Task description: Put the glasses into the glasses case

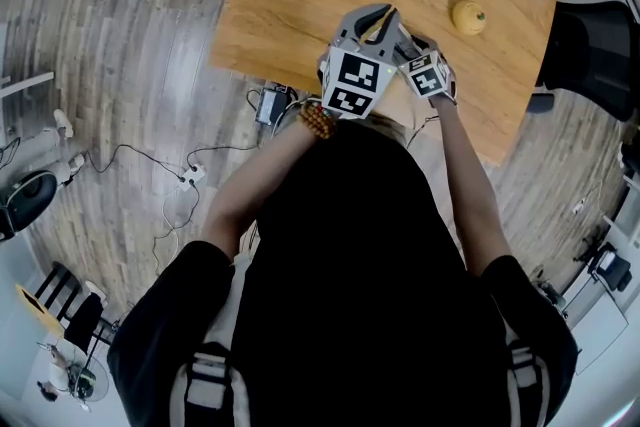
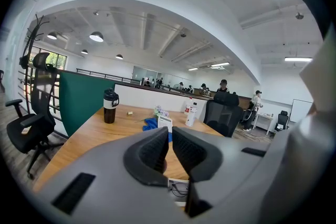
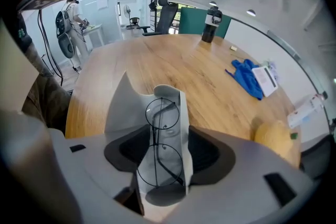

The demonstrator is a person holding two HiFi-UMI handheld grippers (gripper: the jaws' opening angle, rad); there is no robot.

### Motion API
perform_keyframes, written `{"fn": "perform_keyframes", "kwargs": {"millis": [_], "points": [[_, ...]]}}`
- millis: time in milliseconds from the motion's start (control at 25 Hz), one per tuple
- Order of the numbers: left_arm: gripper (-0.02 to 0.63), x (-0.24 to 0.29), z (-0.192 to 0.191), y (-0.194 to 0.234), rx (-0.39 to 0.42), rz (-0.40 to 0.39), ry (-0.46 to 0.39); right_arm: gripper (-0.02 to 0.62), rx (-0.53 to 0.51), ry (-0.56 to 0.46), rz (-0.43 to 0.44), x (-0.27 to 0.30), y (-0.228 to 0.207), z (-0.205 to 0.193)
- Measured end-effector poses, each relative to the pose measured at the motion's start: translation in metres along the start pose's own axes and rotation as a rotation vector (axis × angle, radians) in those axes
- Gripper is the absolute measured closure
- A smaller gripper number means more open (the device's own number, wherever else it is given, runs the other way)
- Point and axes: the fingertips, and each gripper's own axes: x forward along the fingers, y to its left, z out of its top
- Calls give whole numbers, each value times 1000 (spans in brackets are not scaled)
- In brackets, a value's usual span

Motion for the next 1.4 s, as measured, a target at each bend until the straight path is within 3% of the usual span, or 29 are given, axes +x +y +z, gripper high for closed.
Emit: {"fn": "perform_keyframes", "kwargs": {"millis": [280,480,880,1160,1400], "points": [[566,-1,1,2,0,3,-5,397,11,-6,-22,2,-7,1],[566,0,3,2,15,7,-20,397,3,-2,-17,1,-8,0],[566,-1,3,5,28,16,-23,434,-123,34,-21,1,-8,-2],[566,-1,4,3,23,12,-30,433,-103,32,-19,1,-9,-2],[566,2,7,2,31,12,-35,401,-34,45,43,2,-8,-3]]}}
